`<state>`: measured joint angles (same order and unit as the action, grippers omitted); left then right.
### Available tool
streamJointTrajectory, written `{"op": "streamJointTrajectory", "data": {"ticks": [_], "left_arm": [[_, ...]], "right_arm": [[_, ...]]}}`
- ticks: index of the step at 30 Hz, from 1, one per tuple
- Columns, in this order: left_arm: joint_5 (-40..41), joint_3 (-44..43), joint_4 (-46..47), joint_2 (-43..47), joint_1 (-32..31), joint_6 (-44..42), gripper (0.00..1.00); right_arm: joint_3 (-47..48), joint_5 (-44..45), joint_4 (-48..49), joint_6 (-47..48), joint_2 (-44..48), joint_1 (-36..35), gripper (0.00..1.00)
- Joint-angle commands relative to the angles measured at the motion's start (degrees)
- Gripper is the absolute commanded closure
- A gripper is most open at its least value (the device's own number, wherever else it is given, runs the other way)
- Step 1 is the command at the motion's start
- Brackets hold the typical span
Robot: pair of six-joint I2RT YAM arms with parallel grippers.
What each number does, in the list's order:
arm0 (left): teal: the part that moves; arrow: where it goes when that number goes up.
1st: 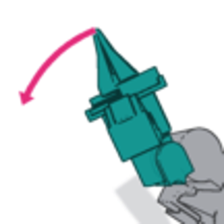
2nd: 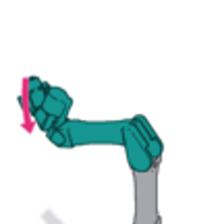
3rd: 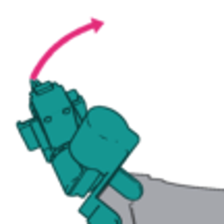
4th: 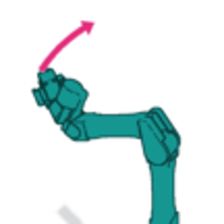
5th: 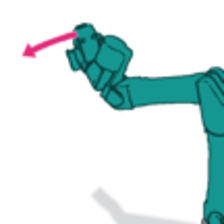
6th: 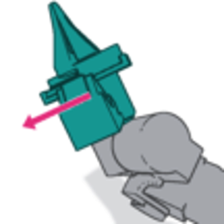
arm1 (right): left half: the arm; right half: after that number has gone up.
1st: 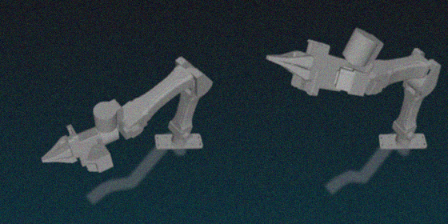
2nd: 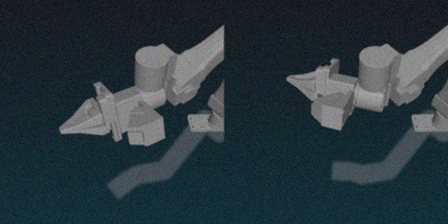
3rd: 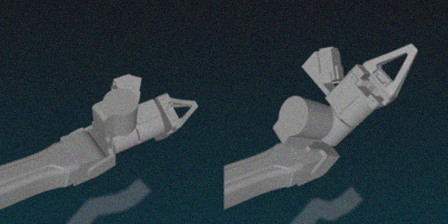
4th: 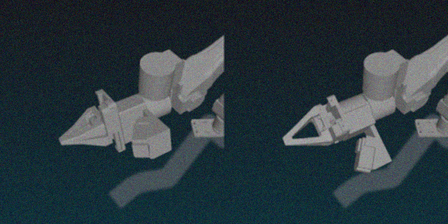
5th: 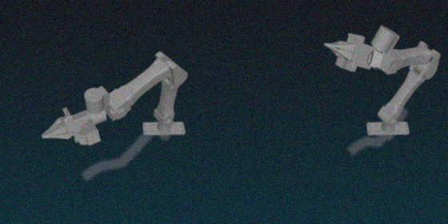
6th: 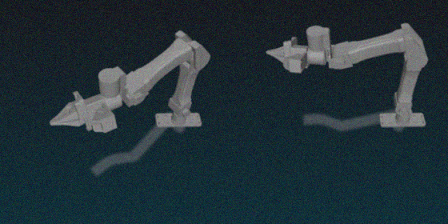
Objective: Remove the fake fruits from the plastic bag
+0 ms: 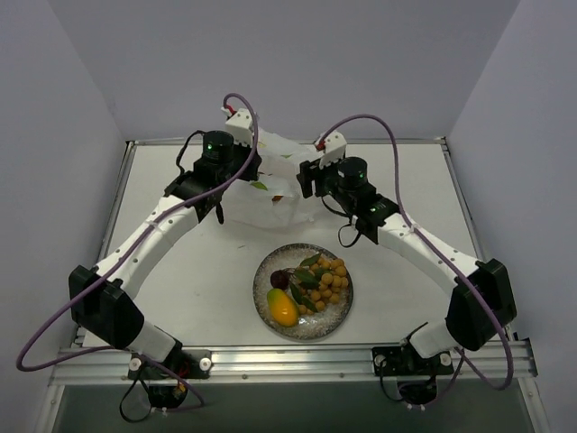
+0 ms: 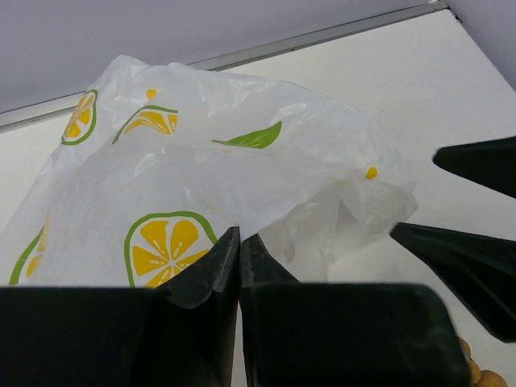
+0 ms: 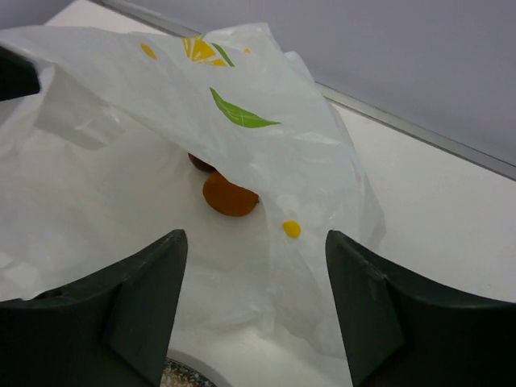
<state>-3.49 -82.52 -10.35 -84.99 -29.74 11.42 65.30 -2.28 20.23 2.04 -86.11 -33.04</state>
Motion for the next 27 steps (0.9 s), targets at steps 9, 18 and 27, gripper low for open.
{"op": "streamJointTrajectory", "data": {"ticks": [9,18,27], "left_arm": [[-7.6,4.4,2.7,1.6,1.3,3.8,0.98],[-11.1,6.1,4.2,1.1,1.6,4.8,0.98],[-12.9,11.8,6.6,2.8,4.8,10.6,0.98]], "right_arm": [[-14.0,1.4,17.1,-15.8,6.7,-2.4,0.98],[-9.5,5.8,22.6,-17.1,-8.1,-13.5,0.98],[-9.6,15.3,32.0,-22.6,-14.4,-22.6,0.96]]}}
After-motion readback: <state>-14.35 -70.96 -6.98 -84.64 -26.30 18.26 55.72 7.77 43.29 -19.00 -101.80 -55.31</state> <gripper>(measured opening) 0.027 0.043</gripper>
